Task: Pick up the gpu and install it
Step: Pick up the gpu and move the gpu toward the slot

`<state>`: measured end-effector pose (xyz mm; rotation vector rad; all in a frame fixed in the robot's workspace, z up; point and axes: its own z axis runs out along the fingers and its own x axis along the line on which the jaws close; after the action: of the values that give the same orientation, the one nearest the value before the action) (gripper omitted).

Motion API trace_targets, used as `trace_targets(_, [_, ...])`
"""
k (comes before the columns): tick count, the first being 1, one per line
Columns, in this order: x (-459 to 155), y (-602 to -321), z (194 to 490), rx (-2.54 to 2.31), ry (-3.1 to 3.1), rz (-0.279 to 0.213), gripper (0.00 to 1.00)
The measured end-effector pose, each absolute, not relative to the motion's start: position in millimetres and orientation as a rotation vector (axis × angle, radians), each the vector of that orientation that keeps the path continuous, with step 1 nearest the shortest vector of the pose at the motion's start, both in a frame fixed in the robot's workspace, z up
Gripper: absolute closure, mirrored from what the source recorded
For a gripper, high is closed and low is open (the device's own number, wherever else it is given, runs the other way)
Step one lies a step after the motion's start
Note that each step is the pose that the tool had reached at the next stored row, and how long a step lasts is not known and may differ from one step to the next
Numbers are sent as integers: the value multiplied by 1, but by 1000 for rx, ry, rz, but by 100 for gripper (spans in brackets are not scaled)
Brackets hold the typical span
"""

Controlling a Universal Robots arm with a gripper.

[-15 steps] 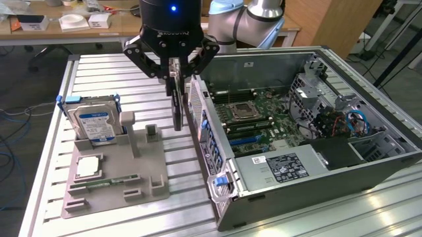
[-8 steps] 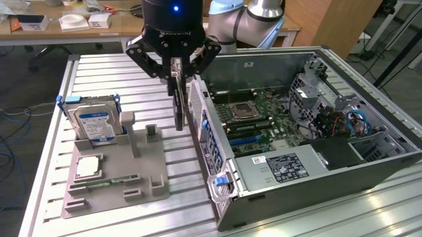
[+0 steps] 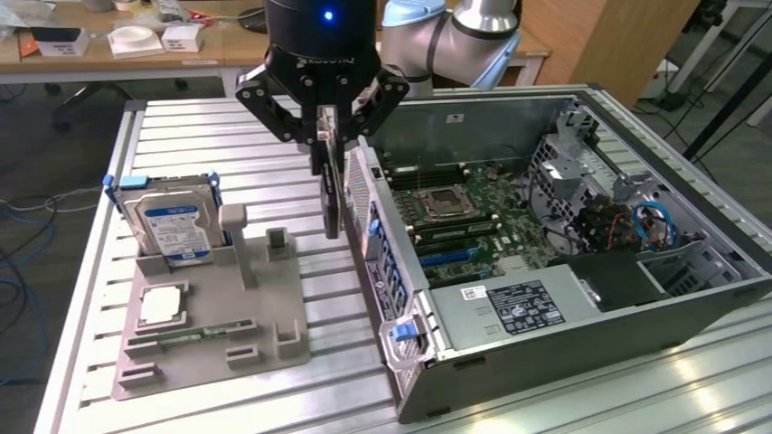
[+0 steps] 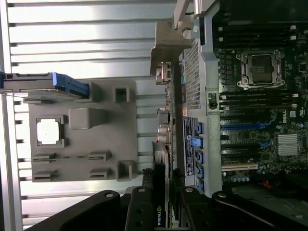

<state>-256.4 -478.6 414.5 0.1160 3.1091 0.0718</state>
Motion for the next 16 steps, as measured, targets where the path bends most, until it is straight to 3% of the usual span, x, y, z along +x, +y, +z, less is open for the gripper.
trace_targets(16, [-250,-479,415,116,3109,72,74])
